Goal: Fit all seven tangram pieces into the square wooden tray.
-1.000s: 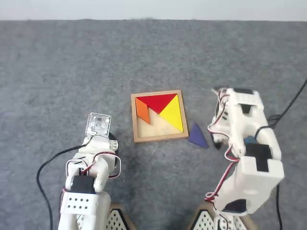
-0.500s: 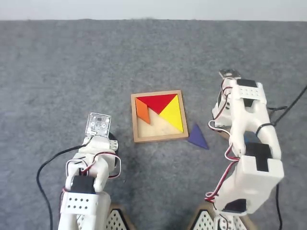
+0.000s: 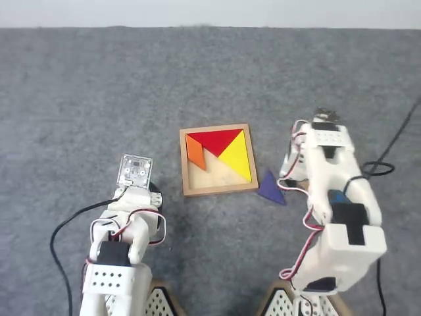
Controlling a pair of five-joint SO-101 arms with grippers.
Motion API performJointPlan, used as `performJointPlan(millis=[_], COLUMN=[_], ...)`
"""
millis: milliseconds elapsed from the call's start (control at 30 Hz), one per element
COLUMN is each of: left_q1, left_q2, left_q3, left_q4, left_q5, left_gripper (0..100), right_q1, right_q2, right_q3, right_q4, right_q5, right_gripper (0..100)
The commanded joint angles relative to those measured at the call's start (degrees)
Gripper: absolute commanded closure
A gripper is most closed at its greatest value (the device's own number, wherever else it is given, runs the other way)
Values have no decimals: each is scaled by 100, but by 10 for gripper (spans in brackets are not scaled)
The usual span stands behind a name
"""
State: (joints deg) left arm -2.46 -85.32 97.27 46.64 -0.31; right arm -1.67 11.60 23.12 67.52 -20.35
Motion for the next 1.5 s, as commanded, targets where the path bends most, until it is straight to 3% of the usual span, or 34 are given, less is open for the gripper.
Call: performJointPlan(millis=[0, 333, 667, 867, 1000, 1100, 1200, 1367, 1467], left_q1=[-18, -26, -26, -26, -26, -26, -26, -26, -26], left_q2=[-70, -70, -70, -70, -70, -70, -70, -70, -70], left_q3=[-48, -48, -48, -48, -48, -48, -48, -48, -48], left_q4=[9, 9, 9, 9, 9, 9, 9, 9, 9], left_q5=[35, 35, 35, 35, 35, 35, 35, 35, 35], left_gripper=[985, 985, 985, 985, 985, 985, 985, 985, 985], right_q1=[31, 558, 734, 901, 848, 884, 857, 831, 699], right_q2=[136, 391, 312, -462, -1156, -1499, -1481, -857, -444], right_q3=[-325, -554, -571, -492, -185, 9, 105, 149, -35], right_q4=[-84, -75, -22, -4, -40, -180, -347, -646, -637], right_q5=[-747, -1037, -809, -809, -1635, -1846, -2136, -2664, -2831], right_gripper=[772, 874, 876, 875, 875, 875, 835, 685, 682])
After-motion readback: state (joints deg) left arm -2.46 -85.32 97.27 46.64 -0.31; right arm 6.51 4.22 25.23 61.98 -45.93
